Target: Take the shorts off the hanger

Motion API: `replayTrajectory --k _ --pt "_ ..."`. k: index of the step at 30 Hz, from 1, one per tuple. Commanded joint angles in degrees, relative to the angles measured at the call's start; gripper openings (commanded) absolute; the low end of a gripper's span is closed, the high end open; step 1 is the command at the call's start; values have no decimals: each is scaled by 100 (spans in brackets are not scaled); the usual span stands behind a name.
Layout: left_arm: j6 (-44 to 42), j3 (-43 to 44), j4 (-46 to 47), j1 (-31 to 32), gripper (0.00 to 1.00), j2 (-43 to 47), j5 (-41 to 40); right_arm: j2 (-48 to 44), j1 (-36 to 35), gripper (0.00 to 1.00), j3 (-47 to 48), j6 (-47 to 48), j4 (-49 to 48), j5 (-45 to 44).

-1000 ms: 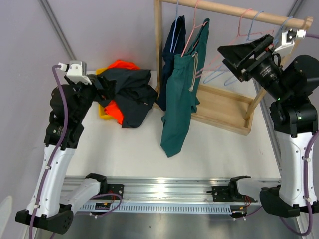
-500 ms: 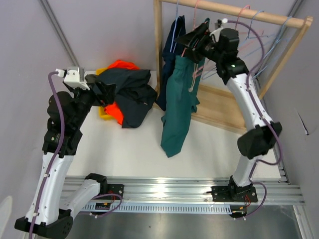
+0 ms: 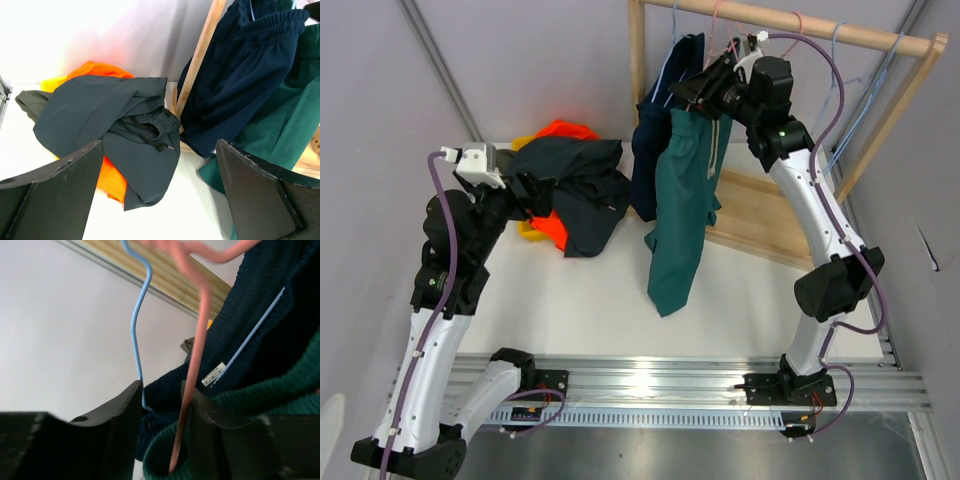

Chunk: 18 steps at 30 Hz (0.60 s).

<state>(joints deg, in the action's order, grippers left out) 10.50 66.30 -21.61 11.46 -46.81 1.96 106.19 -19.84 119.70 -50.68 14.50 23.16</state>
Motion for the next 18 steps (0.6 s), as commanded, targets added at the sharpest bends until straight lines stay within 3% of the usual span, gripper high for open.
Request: replayTrajectory --k 1,3,5,6,14,18 --pt "31 -56 192 -13 99 84 138 -617 -82 33 -87 356 -202 -434" --pt "66 -65 209 -13 99 84 173 -644 -82 16 -52 383 -97 -461" --pt "83 -56 209 -4 99 93 200 -652 -82 10 -8 409 -35 -470" --pt "92 -47 201 -13 99 84 217 -678 -91 0 1 409 -9 -496" --pt "75 5 122 -4 99 119 314 -767 -196 0 229 593 227 -619" --pt "75 102 69 22 99 119 428 -740 -266 0 851 726 500 -733"
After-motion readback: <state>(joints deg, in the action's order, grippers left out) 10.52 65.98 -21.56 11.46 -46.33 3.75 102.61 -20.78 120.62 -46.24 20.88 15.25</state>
